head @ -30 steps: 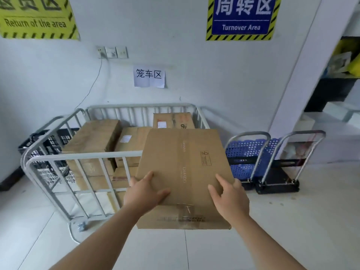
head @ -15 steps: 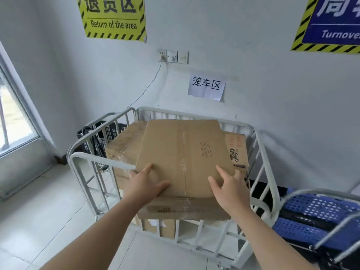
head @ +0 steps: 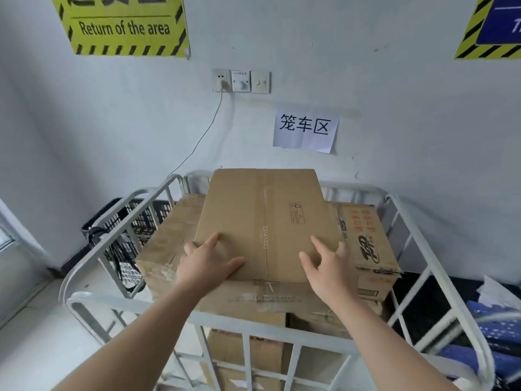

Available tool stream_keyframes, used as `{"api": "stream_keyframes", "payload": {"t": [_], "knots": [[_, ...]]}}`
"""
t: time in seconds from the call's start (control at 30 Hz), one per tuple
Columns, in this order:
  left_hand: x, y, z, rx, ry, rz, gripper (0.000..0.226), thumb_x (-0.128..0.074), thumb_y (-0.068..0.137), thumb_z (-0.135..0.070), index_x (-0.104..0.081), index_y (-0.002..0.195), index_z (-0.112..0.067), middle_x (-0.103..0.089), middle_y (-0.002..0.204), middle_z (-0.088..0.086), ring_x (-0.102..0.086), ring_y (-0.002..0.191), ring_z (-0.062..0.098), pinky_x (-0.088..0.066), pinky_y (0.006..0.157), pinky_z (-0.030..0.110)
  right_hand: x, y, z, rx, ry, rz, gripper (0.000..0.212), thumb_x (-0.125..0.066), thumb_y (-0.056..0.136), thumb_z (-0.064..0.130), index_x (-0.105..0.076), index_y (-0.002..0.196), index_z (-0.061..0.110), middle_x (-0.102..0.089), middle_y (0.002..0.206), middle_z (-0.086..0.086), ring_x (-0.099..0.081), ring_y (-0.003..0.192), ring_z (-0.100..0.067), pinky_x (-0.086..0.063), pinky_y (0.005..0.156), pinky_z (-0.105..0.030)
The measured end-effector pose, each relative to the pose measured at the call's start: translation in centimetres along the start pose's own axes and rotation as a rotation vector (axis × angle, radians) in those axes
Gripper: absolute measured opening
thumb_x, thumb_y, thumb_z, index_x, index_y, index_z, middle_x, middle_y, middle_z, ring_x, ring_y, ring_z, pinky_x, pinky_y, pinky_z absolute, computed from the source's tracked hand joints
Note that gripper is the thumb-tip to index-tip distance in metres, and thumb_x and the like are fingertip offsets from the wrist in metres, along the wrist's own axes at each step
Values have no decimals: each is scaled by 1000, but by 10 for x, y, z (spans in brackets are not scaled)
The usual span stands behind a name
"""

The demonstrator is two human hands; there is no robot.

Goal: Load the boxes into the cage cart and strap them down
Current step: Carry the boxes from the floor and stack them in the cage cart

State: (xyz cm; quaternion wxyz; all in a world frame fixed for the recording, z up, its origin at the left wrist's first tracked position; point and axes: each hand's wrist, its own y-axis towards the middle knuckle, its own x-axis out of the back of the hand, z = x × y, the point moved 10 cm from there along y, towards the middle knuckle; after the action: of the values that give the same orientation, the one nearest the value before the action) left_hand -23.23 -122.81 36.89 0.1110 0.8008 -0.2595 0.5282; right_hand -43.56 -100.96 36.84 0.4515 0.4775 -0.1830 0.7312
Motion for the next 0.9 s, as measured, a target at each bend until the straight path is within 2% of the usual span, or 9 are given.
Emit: {"api": "stream_keyframes", "payload": {"t": [0.1,0.2,0.3,0.33,0.43,0.57,0.67,0.77,0.9], "knots": [[-7,38,11,18,-6,9,96,-57,62,-82,-21,144,-46,-34,136,11,-56,101,26,-44,70,30,-28,30,8,-15,-7,35,58,-41,88,64,-36,142,43,-33,140,-13,-50,115,-29,-51,79,-33],[-11,72,27,57,-14,8,95,-57,62,-81,-23,144,-46,-35,134,10,-53,90,22,-44,67,29,-62,62,23,-10,31,100,58,-40,88,64,-35,141,44,-31,140,-11,-57,103,-27,-54,72,-34],[-16,104,47,107,-27,3,95,-58,61,-81,-25,143,-46,-35,135,11,-56,101,27,-51,82,36,-98,92,40,14,21,148,57,-41,89,63,-34,142,44,-22,150,-14,-58,107,-27,-42,54,-24],[-17,114,55,125,-37,1,95,-59,62,-81,-25,143,-45,-35,135,12,-55,105,29,-51,87,38,-109,102,47,26,14,159,57,-42,89,62,-34,142,44,-21,152,-15,-56,112,-28,-40,54,-24],[-24,143,79,182,-69,5,93,-60,62,-80,-27,142,-45,-34,135,10,-53,111,29,-49,93,41,-142,130,66,59,34,196,57,-43,89,61,-36,142,42,-23,150,-15,-48,122,-31,-50,78,-33],[-34,176,113,238,-81,24,94,-58,61,-82,-25,141,-49,-33,137,9,-54,108,26,-52,85,38,-185,156,88,67,40,266,58,-43,89,61,-35,142,41,-20,152,-19,-39,130,-34,-45,96,-39],[-40,198,142,266,-66,44,95,-57,60,-84,-24,142,-48,-33,137,8,-55,107,26,-52,84,37,-217,164,105,64,28,303,57,-45,89,59,-36,142,40,-22,151,-18,-40,129,-35,-45,96,-39],[-41,225,168,271,-44,64,97,-56,60,-85,-23,143,-47,-32,139,9,-54,111,28,-50,84,37,-246,170,125,60,22,302,57,-46,89,58,-38,142,39,-32,143,-16,-46,122,-32,-46,91,-38],[-41,265,198,232,-4,106,97,-56,62,-84,-22,144,-45,-31,139,10,-48,118,31,-49,92,40,-279,174,150,20,4,292,56,-46,90,57,-40,142,36,-37,138,-17,-48,118,-34,-45,89,-37]]}}
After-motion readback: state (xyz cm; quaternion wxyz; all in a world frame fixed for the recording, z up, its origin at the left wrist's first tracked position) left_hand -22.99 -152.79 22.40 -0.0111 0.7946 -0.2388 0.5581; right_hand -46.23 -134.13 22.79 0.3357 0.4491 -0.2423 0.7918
